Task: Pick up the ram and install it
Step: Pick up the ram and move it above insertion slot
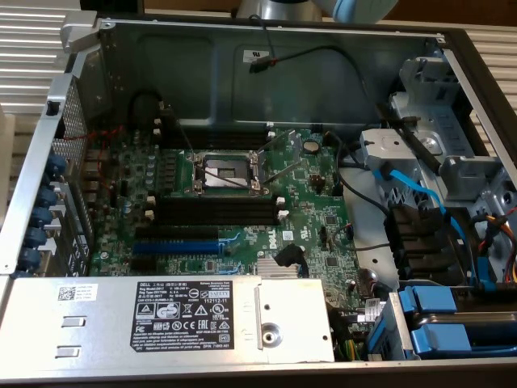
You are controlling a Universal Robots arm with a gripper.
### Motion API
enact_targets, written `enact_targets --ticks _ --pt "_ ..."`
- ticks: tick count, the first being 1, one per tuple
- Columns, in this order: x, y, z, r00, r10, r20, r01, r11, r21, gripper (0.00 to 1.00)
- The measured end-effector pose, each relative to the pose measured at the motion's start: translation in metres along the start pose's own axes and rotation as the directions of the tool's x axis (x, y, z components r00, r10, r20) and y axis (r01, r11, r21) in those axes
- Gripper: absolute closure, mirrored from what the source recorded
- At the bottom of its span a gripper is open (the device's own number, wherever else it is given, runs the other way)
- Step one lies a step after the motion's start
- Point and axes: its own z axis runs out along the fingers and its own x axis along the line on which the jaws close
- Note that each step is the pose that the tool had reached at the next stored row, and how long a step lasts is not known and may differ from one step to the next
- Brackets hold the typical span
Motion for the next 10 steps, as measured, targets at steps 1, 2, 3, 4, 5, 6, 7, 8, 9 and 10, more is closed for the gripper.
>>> enact_targets --ticks 1,2,3,4,5,6,7,8,9,10 --pt "0.000 0.0000 -0.0010 1.0000 0.000 -0.0003 0.000 1.0000 -0.0001 0.87" --pt "0.000 0.0000 -0.0020 1.0000 0.000 -0.0006 0.000 1.0000 -0.0001 0.87" --pt "0.000 0.0000 -0.0031 1.0000 0.000 -0.0009 0.000 1.0000 -0.0001 0.87" --pt "0.000 0.0000 -0.0043 1.0000 0.000 -0.0010 0.000 1.0000 0.0000 0.87" --pt "0.000 0.0000 -0.0057 1.0000 0.000 -0.0014 0.000 1.0000 -0.0001 0.87" --pt "0.000 0.0000 -0.0074 1.0000 0.000 -0.0016 0.000 1.0000 -0.0002 0.87" --pt "0.000 0.0000 -0.0093 1.0000 0.000 -0.0018 0.000 1.0000 -0.0003 0.87" --pt "0.000 0.0000 -0.0113 1.0000 0.000 -0.0020 0.000 1.0000 -0.0002 0.87" --pt "-0.001 0.0000 -0.0139 1.0000 0.000 -0.0023 0.000 1.0000 -0.0004 0.87" --pt "-0.001 0.0000 -0.0161 1.0000 0.000 -0.0026 0.000 1.0000 -0.0005 0.87"
